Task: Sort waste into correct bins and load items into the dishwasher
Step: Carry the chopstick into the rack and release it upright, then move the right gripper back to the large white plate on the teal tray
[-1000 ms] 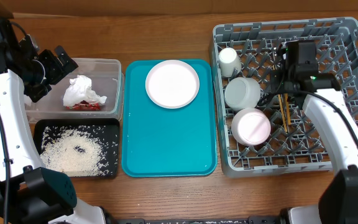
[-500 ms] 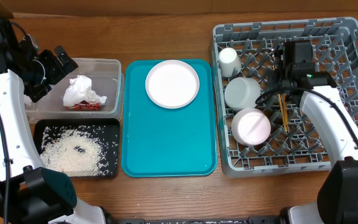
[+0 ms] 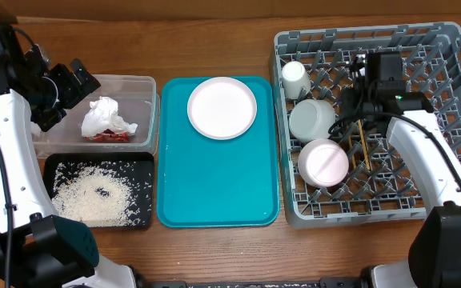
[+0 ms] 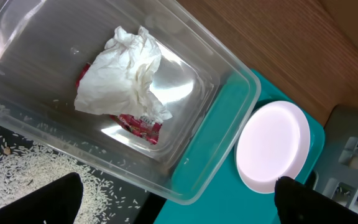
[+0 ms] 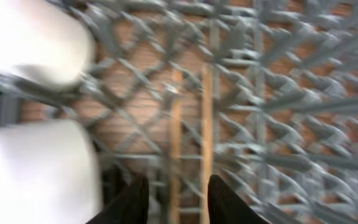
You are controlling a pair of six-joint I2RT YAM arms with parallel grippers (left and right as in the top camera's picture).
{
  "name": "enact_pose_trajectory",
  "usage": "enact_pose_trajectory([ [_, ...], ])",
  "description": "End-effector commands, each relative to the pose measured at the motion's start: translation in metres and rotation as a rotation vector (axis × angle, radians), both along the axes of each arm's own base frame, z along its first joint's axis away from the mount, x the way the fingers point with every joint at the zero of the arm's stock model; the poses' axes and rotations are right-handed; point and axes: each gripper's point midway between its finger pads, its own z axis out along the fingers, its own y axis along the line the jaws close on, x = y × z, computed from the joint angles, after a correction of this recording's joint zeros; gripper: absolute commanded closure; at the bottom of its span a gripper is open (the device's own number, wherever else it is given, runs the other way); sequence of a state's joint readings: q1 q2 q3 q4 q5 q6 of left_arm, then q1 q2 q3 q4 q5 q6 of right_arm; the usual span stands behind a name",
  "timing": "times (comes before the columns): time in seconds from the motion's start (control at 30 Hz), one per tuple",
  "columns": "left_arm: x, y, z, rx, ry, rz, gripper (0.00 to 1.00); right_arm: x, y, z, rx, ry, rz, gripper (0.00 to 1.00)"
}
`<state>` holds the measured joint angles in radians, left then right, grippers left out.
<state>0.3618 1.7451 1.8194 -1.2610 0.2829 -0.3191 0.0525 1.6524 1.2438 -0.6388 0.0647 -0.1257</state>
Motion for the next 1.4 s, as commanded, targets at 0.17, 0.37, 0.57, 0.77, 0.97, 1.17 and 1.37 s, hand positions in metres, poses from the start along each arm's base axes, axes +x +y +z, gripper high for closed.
enact_pose_trajectory([
  [0.17,0.001,0.0,0.011,0.012,-0.027,0.008,0.0,0.009,0.115,0.062,0.694,-0.076,0.231,0.67],
  [0.37,0.001,0.0,0.011,0.011,-0.027,0.008,0.0,0.002,0.169,0.08,0.787,-0.08,0.325,0.67],
  [0.57,0.001,0.0,0.011,0.011,-0.027,0.008,0.0,-0.004,0.215,0.068,0.606,-0.132,0.323,0.66],
  [0.77,0.001,0.0,0.011,0.011,-0.027,0.008,0.0,-0.015,0.258,0.055,0.444,-0.197,0.328,0.61],
  [0.97,0.001,0.0,0.011,0.012,-0.027,0.008,0.0,-0.022,0.302,0.018,0.398,-0.187,0.379,0.54],
  [1.17,0.001,0.0,0.011,0.011,-0.027,0.008,0.0,-0.016,0.307,-0.036,0.352,-0.118,0.365,0.48],
  [1.37,0.001,0.0,0.011,0.011,-0.027,0.008,0.0,-0.017,0.306,-0.074,0.322,-0.055,0.358,0.39],
])
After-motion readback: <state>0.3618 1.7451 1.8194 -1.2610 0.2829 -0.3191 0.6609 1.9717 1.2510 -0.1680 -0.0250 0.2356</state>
